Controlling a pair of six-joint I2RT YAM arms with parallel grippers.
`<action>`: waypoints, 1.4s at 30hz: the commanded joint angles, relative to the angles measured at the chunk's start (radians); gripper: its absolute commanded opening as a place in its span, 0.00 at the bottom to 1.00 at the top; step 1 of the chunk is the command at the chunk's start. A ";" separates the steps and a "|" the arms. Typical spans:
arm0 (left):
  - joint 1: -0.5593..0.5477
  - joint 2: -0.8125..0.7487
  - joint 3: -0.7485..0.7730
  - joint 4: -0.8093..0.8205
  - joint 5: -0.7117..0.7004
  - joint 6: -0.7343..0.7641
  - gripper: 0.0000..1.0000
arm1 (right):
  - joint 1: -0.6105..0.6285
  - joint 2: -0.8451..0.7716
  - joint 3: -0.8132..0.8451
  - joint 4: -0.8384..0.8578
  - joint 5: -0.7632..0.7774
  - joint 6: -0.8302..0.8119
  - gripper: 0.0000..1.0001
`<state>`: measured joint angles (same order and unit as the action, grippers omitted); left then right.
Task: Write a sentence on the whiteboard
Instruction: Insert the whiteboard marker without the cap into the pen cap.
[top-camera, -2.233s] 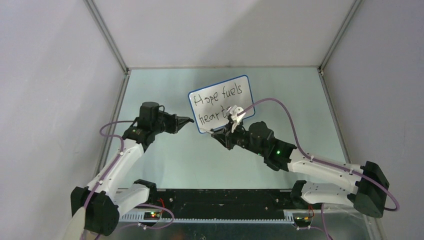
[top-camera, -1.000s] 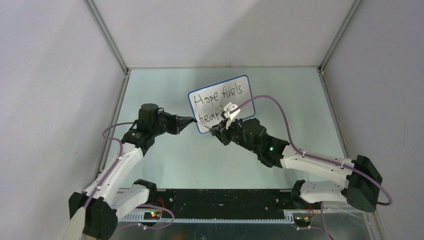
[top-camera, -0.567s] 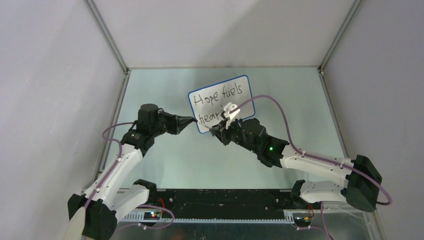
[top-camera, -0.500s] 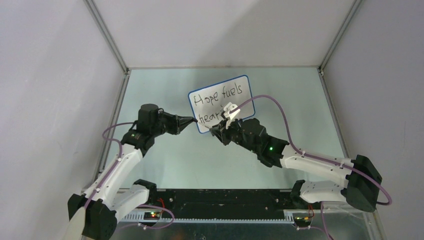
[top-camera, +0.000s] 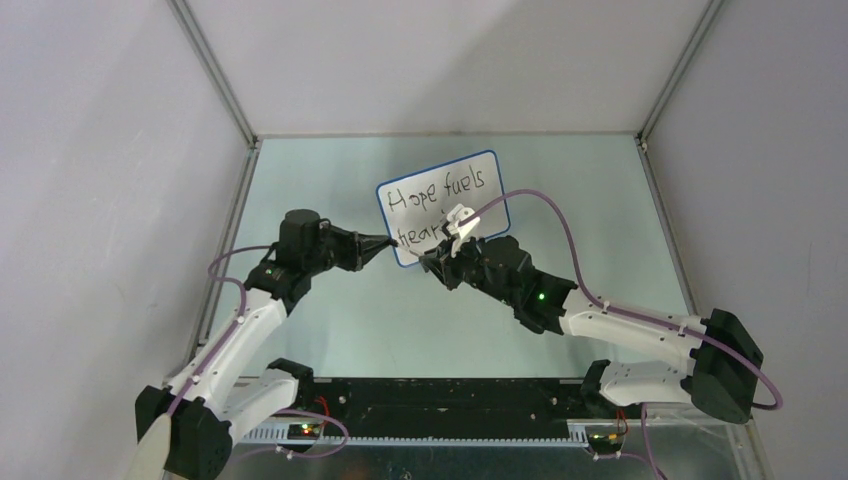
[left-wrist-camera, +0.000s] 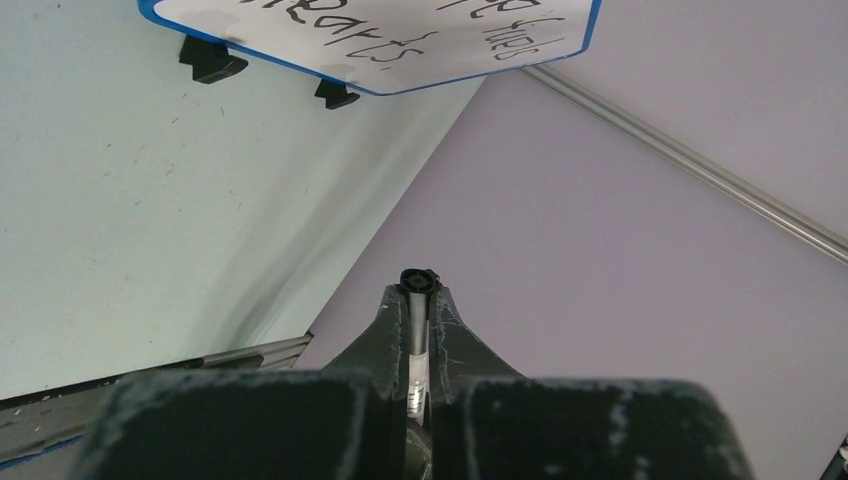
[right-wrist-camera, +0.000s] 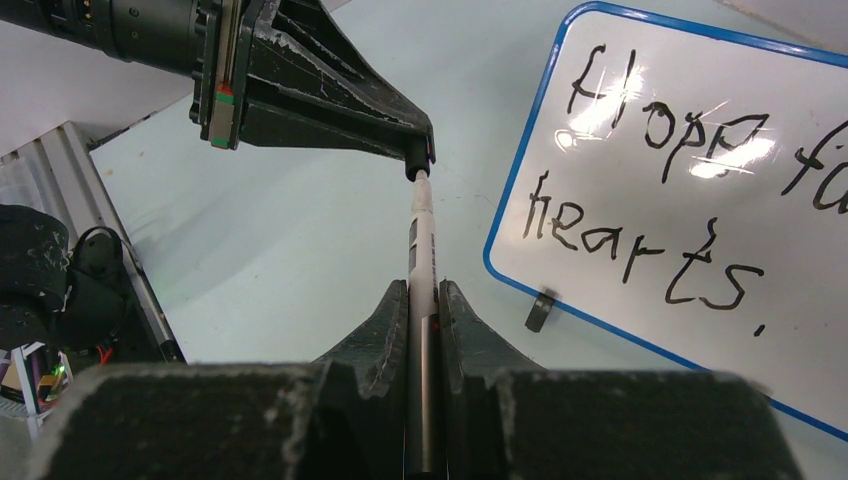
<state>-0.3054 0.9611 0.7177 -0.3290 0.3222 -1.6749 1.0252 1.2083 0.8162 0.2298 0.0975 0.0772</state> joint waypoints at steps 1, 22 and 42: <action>-0.012 -0.014 0.003 0.023 0.010 -0.013 0.00 | -0.005 0.005 0.047 0.037 0.007 -0.008 0.00; -0.219 0.042 0.019 0.144 -0.069 -0.103 0.00 | 0.009 0.087 0.080 0.008 0.063 -0.022 0.00; -0.359 0.178 0.014 0.397 -0.009 -0.166 0.00 | -0.016 0.077 0.080 -0.073 0.072 -0.018 0.00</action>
<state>-0.5743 1.1912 0.6655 -0.0322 0.0822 -1.8580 1.0065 1.2877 0.8574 0.0891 0.2424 0.0490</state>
